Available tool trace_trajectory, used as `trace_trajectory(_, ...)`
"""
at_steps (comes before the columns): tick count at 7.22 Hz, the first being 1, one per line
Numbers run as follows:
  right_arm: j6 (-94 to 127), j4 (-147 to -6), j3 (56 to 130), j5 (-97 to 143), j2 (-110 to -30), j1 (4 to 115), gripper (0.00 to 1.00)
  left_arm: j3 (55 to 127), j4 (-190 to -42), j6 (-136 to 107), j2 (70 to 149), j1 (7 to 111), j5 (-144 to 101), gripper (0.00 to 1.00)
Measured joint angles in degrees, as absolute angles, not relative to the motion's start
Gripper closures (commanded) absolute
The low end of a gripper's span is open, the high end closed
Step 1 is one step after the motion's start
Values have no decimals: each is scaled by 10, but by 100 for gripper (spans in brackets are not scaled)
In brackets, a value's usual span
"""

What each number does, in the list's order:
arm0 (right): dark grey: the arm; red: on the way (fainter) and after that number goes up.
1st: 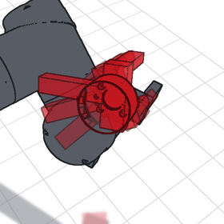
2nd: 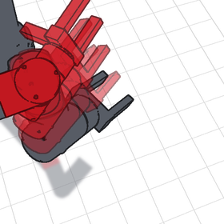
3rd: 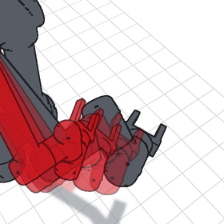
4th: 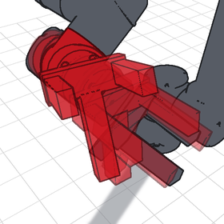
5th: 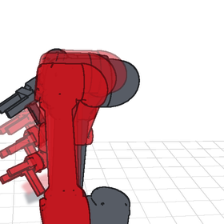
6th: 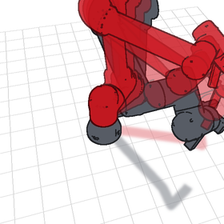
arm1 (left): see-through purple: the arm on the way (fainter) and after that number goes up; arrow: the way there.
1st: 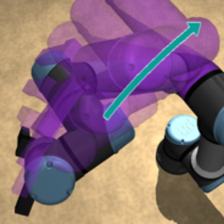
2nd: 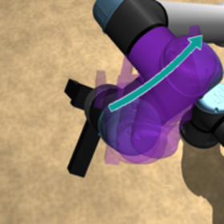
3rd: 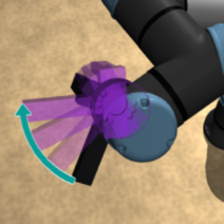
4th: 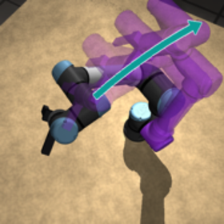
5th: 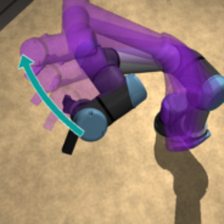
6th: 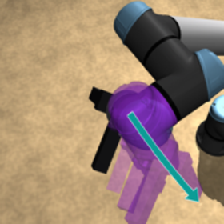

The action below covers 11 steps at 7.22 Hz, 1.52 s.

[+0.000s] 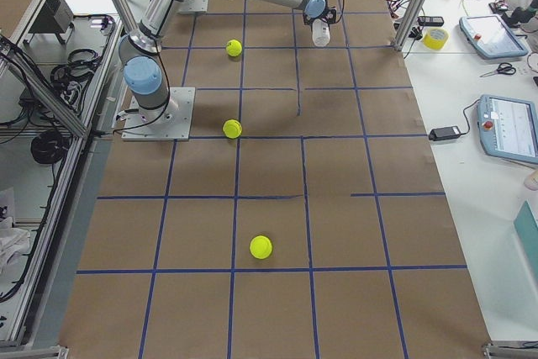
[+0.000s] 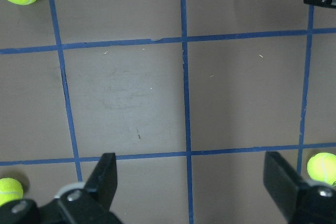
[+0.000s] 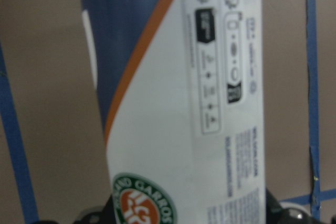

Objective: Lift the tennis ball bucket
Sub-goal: 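Carry the can with the right gripper toward the left arm and set it down, then open the right gripper and raise it away from the can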

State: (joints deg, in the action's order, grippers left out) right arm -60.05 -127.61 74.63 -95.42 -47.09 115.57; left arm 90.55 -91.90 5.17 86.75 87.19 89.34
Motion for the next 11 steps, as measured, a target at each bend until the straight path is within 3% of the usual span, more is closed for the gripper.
trace_trajectory(1, -606, -1278, 745, -955, -464, 1161, 22, 906, -918, 52, 867, 872, 894, 0)
trace_trajectory(2, -609, -1280, 745, -954, -459, 1163, 0, 907, -918, 52, 867, 872, 894, 0)
trace_trajectory(6, -609, -1281, 745, -950, -456, 1164, 0, 908, -918, 52, 868, 872, 894, 0)
trace_trajectory(11, -553, -1203, 759, -957, -584, 1097, 0, 909, -918, 52, 869, 868, 892, 0)
